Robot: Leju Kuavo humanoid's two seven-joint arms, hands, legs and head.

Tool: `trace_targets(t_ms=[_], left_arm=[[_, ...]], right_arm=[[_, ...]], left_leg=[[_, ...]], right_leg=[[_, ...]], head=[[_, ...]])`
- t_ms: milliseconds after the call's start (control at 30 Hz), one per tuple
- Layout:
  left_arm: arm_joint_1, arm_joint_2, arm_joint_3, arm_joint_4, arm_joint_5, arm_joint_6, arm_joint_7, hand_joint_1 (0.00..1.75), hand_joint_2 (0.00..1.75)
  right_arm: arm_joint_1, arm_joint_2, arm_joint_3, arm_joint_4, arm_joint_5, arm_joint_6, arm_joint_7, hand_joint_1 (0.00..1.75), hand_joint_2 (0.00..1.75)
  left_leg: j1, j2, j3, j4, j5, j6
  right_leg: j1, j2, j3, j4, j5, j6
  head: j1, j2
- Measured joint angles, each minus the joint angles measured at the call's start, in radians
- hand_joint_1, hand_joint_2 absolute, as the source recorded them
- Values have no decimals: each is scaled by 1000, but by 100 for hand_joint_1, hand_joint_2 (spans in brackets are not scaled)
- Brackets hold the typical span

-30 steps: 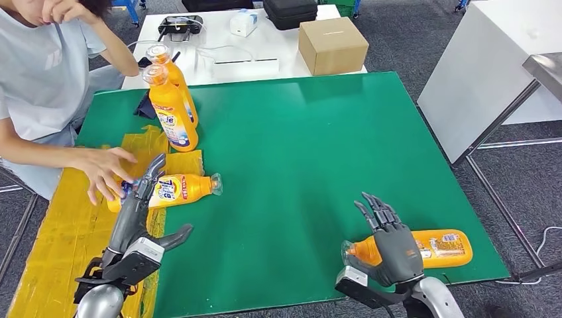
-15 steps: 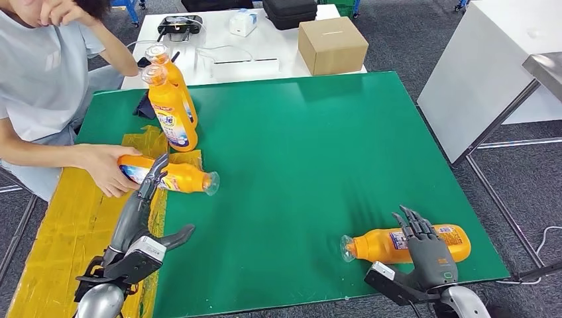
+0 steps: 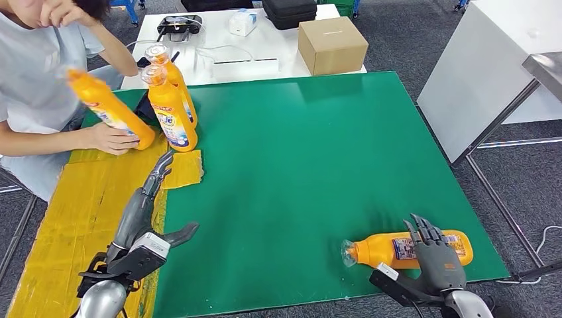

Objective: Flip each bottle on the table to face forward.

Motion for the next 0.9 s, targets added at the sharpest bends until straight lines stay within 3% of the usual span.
trace_targets(t_ms=[900], left_arm=[[-12,0,-6,21,-3,-14,24,0,175]], right_arm=[[6,-19,-12,20,102,52,103,0,175]], left_leg=[[0,0,1,0,0,0]], right_leg=[[0,0,1,0,0,0]], head=[[0,0]])
